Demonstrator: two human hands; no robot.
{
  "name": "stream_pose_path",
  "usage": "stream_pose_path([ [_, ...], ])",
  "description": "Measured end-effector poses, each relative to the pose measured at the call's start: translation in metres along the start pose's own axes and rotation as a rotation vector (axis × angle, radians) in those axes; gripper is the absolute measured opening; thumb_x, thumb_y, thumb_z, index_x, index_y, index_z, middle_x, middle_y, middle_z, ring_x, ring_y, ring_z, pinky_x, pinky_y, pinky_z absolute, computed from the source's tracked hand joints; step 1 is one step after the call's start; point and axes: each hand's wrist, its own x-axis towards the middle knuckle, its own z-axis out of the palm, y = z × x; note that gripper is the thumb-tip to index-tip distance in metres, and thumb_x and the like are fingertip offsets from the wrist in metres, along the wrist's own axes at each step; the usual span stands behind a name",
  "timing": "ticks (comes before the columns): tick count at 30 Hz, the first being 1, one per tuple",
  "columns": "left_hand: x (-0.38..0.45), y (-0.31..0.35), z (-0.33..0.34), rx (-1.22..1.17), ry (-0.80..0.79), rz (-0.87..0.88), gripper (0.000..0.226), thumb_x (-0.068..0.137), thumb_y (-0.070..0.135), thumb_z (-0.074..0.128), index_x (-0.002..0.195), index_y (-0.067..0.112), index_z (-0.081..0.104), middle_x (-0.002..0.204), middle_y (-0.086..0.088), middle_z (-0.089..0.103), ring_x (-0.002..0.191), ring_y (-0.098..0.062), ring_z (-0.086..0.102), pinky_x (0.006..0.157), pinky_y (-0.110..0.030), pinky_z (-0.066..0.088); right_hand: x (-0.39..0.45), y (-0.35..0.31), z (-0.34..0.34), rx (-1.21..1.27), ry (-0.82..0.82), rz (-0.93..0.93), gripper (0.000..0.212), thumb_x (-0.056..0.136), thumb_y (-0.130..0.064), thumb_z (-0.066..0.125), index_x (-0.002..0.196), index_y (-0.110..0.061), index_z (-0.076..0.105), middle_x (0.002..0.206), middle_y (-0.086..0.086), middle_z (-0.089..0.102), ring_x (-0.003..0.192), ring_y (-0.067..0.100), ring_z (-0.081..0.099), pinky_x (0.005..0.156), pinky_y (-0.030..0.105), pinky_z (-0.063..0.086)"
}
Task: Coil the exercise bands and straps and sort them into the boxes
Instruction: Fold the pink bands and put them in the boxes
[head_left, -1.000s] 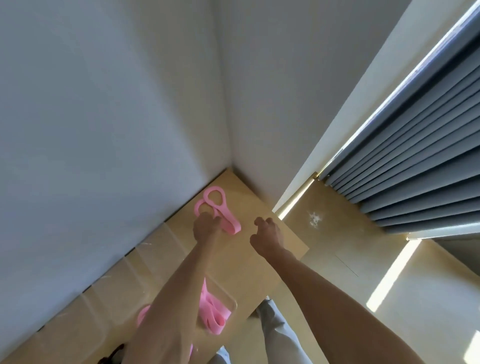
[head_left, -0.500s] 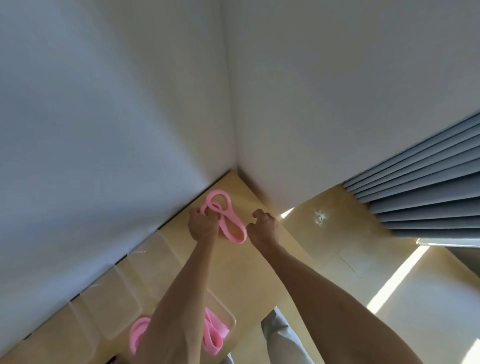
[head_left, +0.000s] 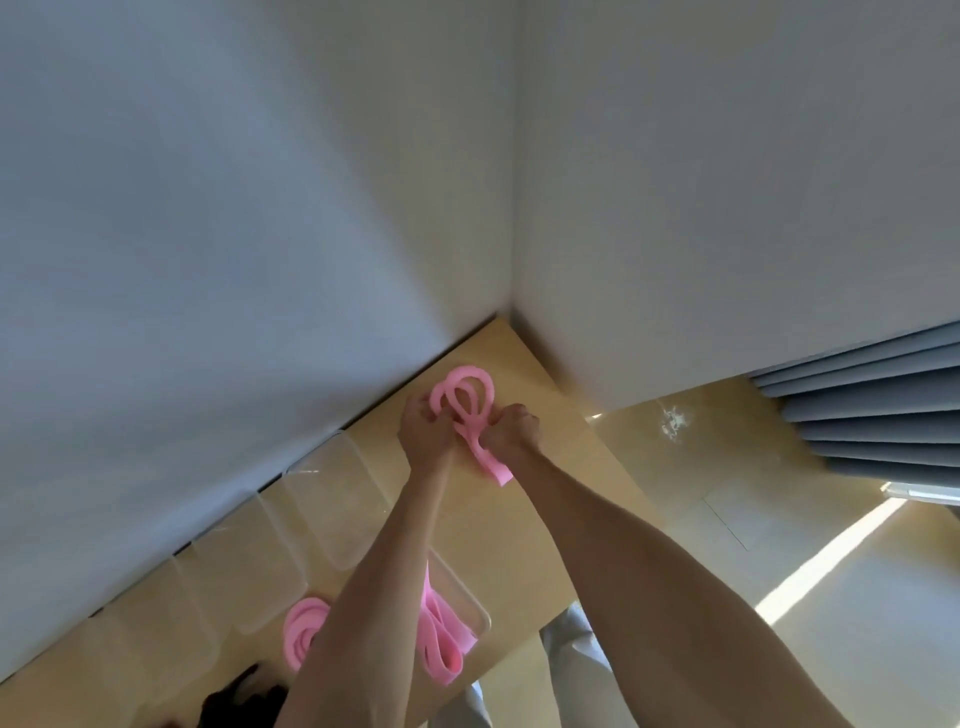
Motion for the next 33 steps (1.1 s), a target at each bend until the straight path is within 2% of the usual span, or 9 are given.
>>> stream_pose_path([
  [4,-0.015,0.01,-0.009,-0.057,-0.093,-0.008,0.032,0.076,-0.009,0.052,0.098,0.01,0.066,0.094,-0.007,0.071,0.085,-0.03,0.069,0.075,-0.045,0.057,-0.006,-0.002,-0.009,0.074,-0.105,-0.037,0.03,0.088,-0.013,0.062,0.116,-0.004,0.069,0.112,0.014,0.067,0.098,0.026,0.062,0.085,0.032,0.05],
  [7,-0.025,0.023,-0.018,-0.082,-0.187,0.014,0.035,0.075,-0.007,0.052,0.101,0.011,0.069,0.097,-0.015,0.069,0.078,-0.031,0.066,0.064,-0.042,0.056,-0.018,0.001,-0.012,0.248,-0.034,-0.018,0.024,0.088,-0.019,0.066,0.104,-0.003,0.071,0.101,0.016,0.07,0.092,0.03,0.064,0.077,0.036,0.052],
  [9,-0.031,0.032,-0.024,-0.118,-0.231,-0.007,0.037,0.073,-0.007,0.053,0.099,0.014,0.07,0.095,-0.018,0.069,0.07,-0.026,0.063,0.057,-0.035,0.052,-0.028,0.005,-0.015,0.281,0.013,-0.039,0.02,0.089,-0.021,0.065,0.1,-0.006,0.072,0.093,0.011,0.067,0.084,0.027,0.06,0.068,0.03,0.046],
  [12,-0.046,0.042,-0.031,-0.163,-0.279,-0.075,0.021,0.086,0.006,0.061,0.104,0.016,0.067,0.095,-0.013,0.071,0.072,-0.024,0.067,0.058,-0.036,0.055,-0.049,0.013,-0.021,0.312,0.029,-0.135,0.008,0.087,-0.008,0.064,0.084,-0.009,0.072,0.083,0.008,0.065,0.078,0.022,0.054,0.06,0.023,0.042],
  [15,-0.066,0.05,-0.04,-0.174,-0.291,-0.138,0.018,0.088,0.014,0.071,0.103,0.014,0.062,0.091,-0.011,0.073,0.076,-0.027,0.072,0.063,-0.042,0.061,-0.077,0.021,-0.029,0.332,-0.013,-0.258,0.026,0.084,-0.002,0.065,0.064,-0.018,0.064,0.071,0.0,0.059,0.073,0.018,0.051,0.057,0.021,0.039],
  [20,-0.101,0.064,-0.067,-0.277,-0.338,-0.152,0.033,0.075,-0.001,0.07,0.107,0.007,0.071,0.1,-0.017,0.072,0.083,-0.029,0.072,0.062,-0.034,0.059,-0.125,0.03,-0.034,0.413,-0.039,-0.373,0.016,0.084,-0.014,0.071,0.079,-0.01,0.057,0.08,0.004,0.061,0.075,0.023,0.057,0.066,0.034,0.049],
  [24,-0.127,0.07,-0.096,-0.319,-0.256,-0.097,0.041,0.072,-0.003,0.07,0.11,0.012,0.068,0.098,-0.013,0.072,0.083,-0.027,0.07,0.057,-0.032,0.055,-0.163,0.034,-0.018,0.384,-0.126,-0.338,0.048,0.08,-0.019,0.08,0.114,-0.006,0.047,0.099,0.016,0.071,0.079,0.026,0.067,0.078,0.049,0.057],
  [29,-0.151,0.056,-0.16,-0.127,-0.114,0.094,0.028,0.068,0.002,0.061,0.095,0.004,0.065,0.087,-0.014,0.071,0.074,-0.023,0.064,0.06,-0.034,0.052,-0.194,0.026,0.011,0.067,-0.03,-0.474,0.045,0.083,-0.019,0.075,0.121,-0.008,0.053,0.089,0.007,0.064,0.082,0.025,0.061,0.068,0.032,0.048],
  [33,-0.162,0.032,-0.218,-0.26,-0.088,0.039,0.021,0.067,0.001,0.061,0.087,0.008,0.063,0.08,-0.013,0.068,0.071,-0.023,0.065,0.059,-0.034,0.056,-0.225,0.025,0.049,-0.014,-0.073,-0.562,0.027,0.085,-0.024,0.071,0.107,-0.009,0.066,0.086,0.004,0.066,0.076,0.021,0.058,0.063,0.029,0.044],
])
